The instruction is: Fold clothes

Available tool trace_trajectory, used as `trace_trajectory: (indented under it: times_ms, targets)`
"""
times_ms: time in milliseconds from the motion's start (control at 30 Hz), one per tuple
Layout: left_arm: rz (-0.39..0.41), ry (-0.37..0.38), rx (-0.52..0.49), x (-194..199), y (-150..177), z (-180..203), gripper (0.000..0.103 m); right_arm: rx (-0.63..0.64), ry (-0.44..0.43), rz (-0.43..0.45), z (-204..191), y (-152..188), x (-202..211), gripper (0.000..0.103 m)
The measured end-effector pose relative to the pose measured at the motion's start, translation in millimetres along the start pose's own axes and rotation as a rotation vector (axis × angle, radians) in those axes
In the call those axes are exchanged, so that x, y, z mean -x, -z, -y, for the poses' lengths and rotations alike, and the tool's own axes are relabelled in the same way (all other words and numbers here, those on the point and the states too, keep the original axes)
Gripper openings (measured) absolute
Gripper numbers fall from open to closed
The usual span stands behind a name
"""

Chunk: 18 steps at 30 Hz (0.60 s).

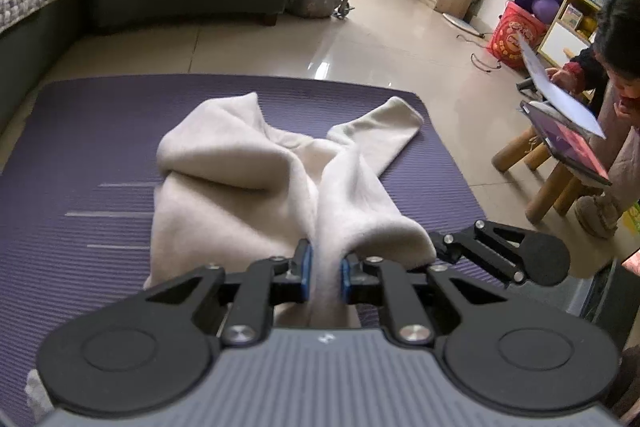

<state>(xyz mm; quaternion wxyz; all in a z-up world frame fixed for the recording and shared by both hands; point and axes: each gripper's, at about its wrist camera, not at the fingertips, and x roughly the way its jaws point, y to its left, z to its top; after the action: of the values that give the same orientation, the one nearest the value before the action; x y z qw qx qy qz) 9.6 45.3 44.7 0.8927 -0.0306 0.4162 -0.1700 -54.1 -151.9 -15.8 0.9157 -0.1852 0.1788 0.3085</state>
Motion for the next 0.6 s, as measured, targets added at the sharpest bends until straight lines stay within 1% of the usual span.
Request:
trace_trajectory:
  times_ms: [33,67,100,133,167,200,233,267,300,333,367,433,467,500,533,600]
  targets:
    - [-0.003,-0.011,-0.007,-0.8,0.3,-0.5,0.02,-0.049,-0.054,-0.005,3.7,-4.7,3.9,0.008]
    - [-0.012,-0.044,-0.03,-1.5,3.2,-1.8,0.024,-0.101,-0.105,-0.006,7.1,-9.7,8.6,0.008]
    - [-0.016,-0.058,-0.038,-1.5,5.4,-3.6,0.029,-0.153,-0.157,-0.007,10.6,-14.7,13.2,0.008]
    - [-0.019,-0.064,-0.043,-1.3,6.9,-4.9,0.031,-0.19,-0.194,-0.008,13.5,-17.7,15.4,0.008]
    - [-0.025,-0.073,-0.055,-1.3,10.5,-7.3,0.033,-0.242,-0.251,-0.009,16.9,-21.8,18.2,0.008]
    - [-0.027,-0.074,-0.058,-0.5,12.9,-10.3,0.041,-0.309,-0.325,-0.01,20.6,-27.2,22.2,0.008]
    - [-0.03,-0.074,-0.061,0.2,15.3,-13.4,0.049,-0.363,-0.371,-0.021,20.7,-32.5,24.9,0.008]
    - [-0.031,-0.05,-0.049,3.3,17.7,-18.0,0.052,-0.409,-0.401,-0.037,18.8,-37.8,26.7,0.007]
    - [-0.026,-0.027,-0.039,6.6,18.7,-21.5,0.053,-0.455,-0.43,-0.053,16.9,-43.0,28.6,0.007]
    - [-0.024,0.002,-0.03,9.5,18.6,-25.6,0.055,-0.496,-0.445,-0.07,14.8,-45.8,29.8,0.007]
    - [-0.023,0.032,-0.022,12.4,18.5,-29.8,0.057,-0.582,-0.459,-0.097,16.3,-47.1,31.5,0.007]
    - [-0.002,0.062,0.022,16.9,19.4,-40.2,0.067,-0.737,-0.472,-0.113,27.8,-44.9,31.7,0.008]
    - [0.002,0.069,0.038,17.7,19.7,-43.6,0.068,-0.808,-0.469,-0.111,31.9,-41.3,32.0,0.008]
    - [0.005,0.08,0.057,18.2,19.7,-48.7,0.068,-0.872,-0.459,-0.101,37.8,-36.7,30.8,0.008]
    - [0.008,0.08,0.056,18.7,20.6,-50.3,0.069,-0.906,-0.449,-0.093,42.8,-33.4,28.1,0.008]
    - [0.016,0.078,0.036,20.3,23.7,-50.3,0.072,-0.991,-0.396,-0.086,58.8,-24.0,16.4,0.008]
